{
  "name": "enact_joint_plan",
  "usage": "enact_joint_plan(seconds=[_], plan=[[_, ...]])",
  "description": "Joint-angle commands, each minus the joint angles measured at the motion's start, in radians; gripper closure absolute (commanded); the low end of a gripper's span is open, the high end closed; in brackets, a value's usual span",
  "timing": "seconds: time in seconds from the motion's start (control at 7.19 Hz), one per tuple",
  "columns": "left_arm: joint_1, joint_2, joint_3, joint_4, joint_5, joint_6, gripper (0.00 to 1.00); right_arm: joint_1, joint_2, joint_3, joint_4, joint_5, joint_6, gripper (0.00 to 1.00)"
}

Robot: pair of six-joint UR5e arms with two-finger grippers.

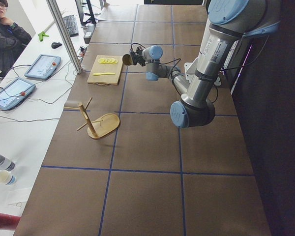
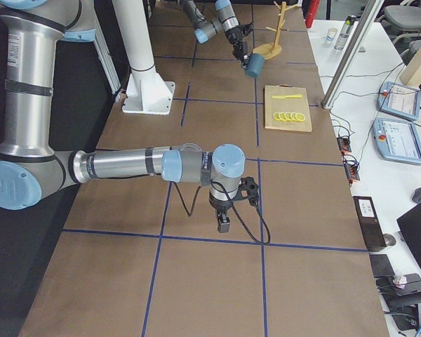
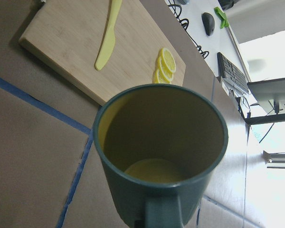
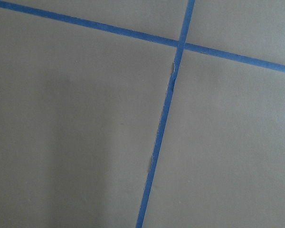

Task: Hang cup on storage rack
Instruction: 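Lift the teal mug with the left gripper toward the wooden mug tree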

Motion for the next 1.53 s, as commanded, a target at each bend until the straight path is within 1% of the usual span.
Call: enact_joint_plan(seconds=[0.0,0.14,0.28,0.42,0.56,0.7,0.83,0.97,1.11,1.25,1.39], plan=[[-0.142,0.001,0.013,-0.126,-0.04,-0.31,1.0,-0.002,0.006,0.0,0.0,-0.002,-0.001,0.0],[-0.178,0.001,0.016,-0.139,-0.081,-0.366,1.0,-0.002,0.009,0.0,0.0,-0.002,0.0,0.0],[-0.233,0.001,0.035,-0.153,-0.171,-0.368,1.0,-0.002,0.009,-0.002,0.0,-0.002,-0.001,0.0],[-0.285,0.002,0.091,-0.229,-0.258,-0.368,1.0,0.0,0.007,-0.002,0.0,-0.002,-0.001,0.0],[-0.33,0.002,0.198,-0.37,-0.343,-0.372,1.0,-0.002,0.007,-0.002,0.0,-0.002,-0.001,0.0],[-0.359,0.002,0.248,-0.42,-0.383,-0.406,1.0,-0.002,0.009,-0.002,0.0,-0.002,-0.001,0.0],[-0.396,0.004,0.269,-0.463,-0.43,-0.458,1.0,0.0,0.009,0.0,0.0,-0.002,-0.001,0.0],[-0.427,0.028,0.306,-0.553,-0.466,-0.51,1.0,-0.002,0.009,-0.002,0.002,-0.003,-0.001,0.0],[-0.45,0.041,0.349,-0.666,-0.466,-0.608,1.0,0.0,0.009,0.0,0.002,-0.003,-0.001,0.0],[-0.479,0.056,0.406,-0.805,-0.466,-0.703,1.0,-0.002,0.009,-0.002,0.002,-0.003,-0.001,0.0],[-0.502,0.058,0.446,-0.887,-0.466,-0.762,1.0,0.0,0.01,-0.002,0.002,-0.003,-0.001,0.0]])
